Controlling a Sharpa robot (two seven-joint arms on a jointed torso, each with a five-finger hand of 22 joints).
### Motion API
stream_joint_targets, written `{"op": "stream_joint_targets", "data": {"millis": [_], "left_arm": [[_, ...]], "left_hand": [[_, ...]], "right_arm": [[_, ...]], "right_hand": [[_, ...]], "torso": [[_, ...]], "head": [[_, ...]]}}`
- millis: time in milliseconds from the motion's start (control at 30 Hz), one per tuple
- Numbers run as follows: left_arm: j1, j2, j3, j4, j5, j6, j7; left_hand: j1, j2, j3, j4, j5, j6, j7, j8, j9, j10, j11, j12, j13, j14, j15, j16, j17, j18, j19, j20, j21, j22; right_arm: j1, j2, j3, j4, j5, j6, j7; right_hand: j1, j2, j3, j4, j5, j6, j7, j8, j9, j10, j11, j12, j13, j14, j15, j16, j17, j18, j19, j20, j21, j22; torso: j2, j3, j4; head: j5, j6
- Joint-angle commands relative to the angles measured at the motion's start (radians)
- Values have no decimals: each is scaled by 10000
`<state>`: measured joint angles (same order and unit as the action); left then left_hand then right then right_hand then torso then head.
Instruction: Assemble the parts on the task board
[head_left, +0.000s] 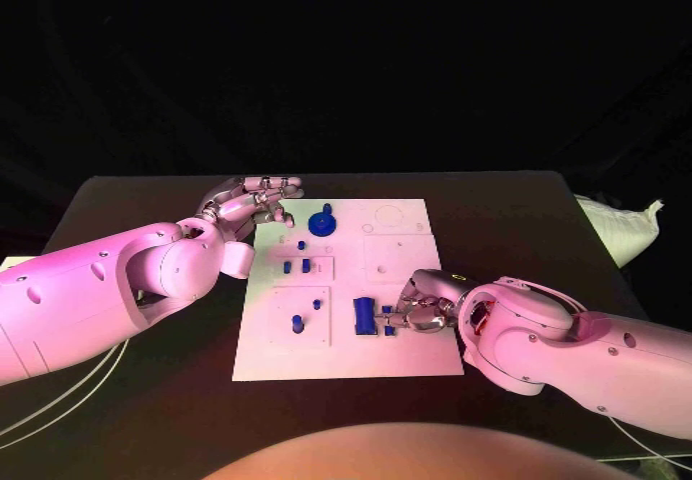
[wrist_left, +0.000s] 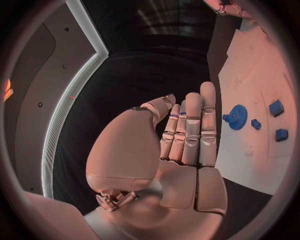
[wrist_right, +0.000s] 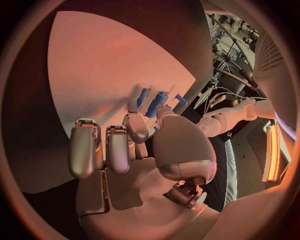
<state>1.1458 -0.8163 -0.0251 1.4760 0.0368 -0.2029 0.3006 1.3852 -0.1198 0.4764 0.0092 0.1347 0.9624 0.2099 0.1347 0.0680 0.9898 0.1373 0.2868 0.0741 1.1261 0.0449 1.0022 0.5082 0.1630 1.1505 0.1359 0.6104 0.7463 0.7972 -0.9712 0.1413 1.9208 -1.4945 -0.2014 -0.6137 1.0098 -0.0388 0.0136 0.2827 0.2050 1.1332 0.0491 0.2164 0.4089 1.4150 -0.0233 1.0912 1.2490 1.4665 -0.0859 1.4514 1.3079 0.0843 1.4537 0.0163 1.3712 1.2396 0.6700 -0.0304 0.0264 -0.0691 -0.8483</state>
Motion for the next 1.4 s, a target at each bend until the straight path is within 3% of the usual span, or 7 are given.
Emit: {"op": "stream_joint_targets", "data": {"millis": [33, 367, 600, 700, 867, 1100, 1400], "left_arm": [[4, 3, 6, 20, -32, 160, 36], [4, 20, 5, 6, -33, 178, 40], [-6, 24, 5, -32, -34, 175, 51], [-49, 60, 4, -123, -34, 181, 69], [-136, 128, 4, -330, 15, 191, 116], [-270, 211, 4, -667, 259, 121, 269], [-593, 570, 4, -1444, 695, -121, 560]], "left_hand": [[-72, 50, -14, -47, -8, -75, 5, 33, -1, -65, -10, 56, -14, -72, -13, 56, -16, 195, -59, 24, -66, 4], [-63, 48, -13, -71, -7, -88, 6, 45, -2, -84, -9, 77, -16, -82, -14, 64, -36, 197, -63, 24, -67, 3], [-63, 48, -13, -71, -7, -88, 6, 45, -2, -84, -9, 77, -16, -82, -14, 64, -36, 197, -63, 24, -67, 3], [-63, 48, -13, -71, -7, -88, 6, 45, -2, -84, -9, 77, -16, -82, -14, 64, -36, 197, -63, 24, -67, 3], [-63, 51, -13, -72, -7, -88, 6, 47, -2, -85, -9, 80, -16, -83, -14, 65, -39, 197, -64, 24, -67, 3], [-182, 69, -70, -13, -19, -94, -1, 84, 2, -96, -8, 140, -12, -101, 3, 84, -81, 191, -82, 42, -87, -10], [-407, 117, -432, 138, -117, 19, -96, 325, 12, -82, -48, 382, -23, -911, 34, -1036, -815, 191, -862, 106, -907, -515]], "right_arm": [[-10, -57, -1, 50, -249, 101, 101], [-27, -152, -1, 43, -420, 125, 162], [-26, -293, 2, 53, 261, -799, 475], [94, -439, 5, -128, 1489, -1277, 1243], [465, -521, 7, -847, 4120, -2119, 3342], [1035, -192, 3, -2458, 8173, -2358, 6493], [1239, 1084, 3, -4687, 10964, -1407, 8734]], "right_hand": [[651, 9, -119, -163, -77, 50, -9, 36, 40, 43, -24, 13, 13, 689, -61, 25, 630, -171, 67, 2, 68, 17], [2477, 158, 78, -1156, -796, -10, 7, -4, 107, -21, -27, -116, -16, 681, -62, -2, 603, -169, 49, 1, 49, 11], [2325, 150, -109, -976, -141, -270, 145, -202, 44, -388, 89, -989, -549, 582, 27, -288, 180, -81, -142, 54, -254, -447], [2132, 17, -379, -726, 559, -456, 247, -346, 0, -805, 187, -1930, -1138, 397, 109, -812, -534, 64, -466, 120, -793, -1211], [2283, 78, -633, -579, 884, -967, 458, -701, -130, -1440, 360, -3318, -2047, 133, 255, -1706, -1615, 288, -953, 246, -1749, -2484], [3331, 531, -549, -901, 664, -1437, 767, -1111, -316, -2851, 657, -5892, -4003, -1022, 504, -5730, -5792, 999, -2581, 484, -5599, -7053], [4252, 648, -91, -1203, 117, -1713, 1222, -1493, -722, -4068, 1348, -8858, -7353, -2789, 1267, -10418, -8489, 973, -3687, 1219, -8968, -9252]], "torso": [[-5, 6, -1], [-10, 2, 8], [-34, 5, -14], [-116, -20, 4], [-299, -50, -2], [-653, -77, -45], [-1218, -173, -182]], "head": [[-4, 4], [-37, 35], [-25, 70], [-58, 145], [-74, 231], [-41, 363], [-21, 677]]}}
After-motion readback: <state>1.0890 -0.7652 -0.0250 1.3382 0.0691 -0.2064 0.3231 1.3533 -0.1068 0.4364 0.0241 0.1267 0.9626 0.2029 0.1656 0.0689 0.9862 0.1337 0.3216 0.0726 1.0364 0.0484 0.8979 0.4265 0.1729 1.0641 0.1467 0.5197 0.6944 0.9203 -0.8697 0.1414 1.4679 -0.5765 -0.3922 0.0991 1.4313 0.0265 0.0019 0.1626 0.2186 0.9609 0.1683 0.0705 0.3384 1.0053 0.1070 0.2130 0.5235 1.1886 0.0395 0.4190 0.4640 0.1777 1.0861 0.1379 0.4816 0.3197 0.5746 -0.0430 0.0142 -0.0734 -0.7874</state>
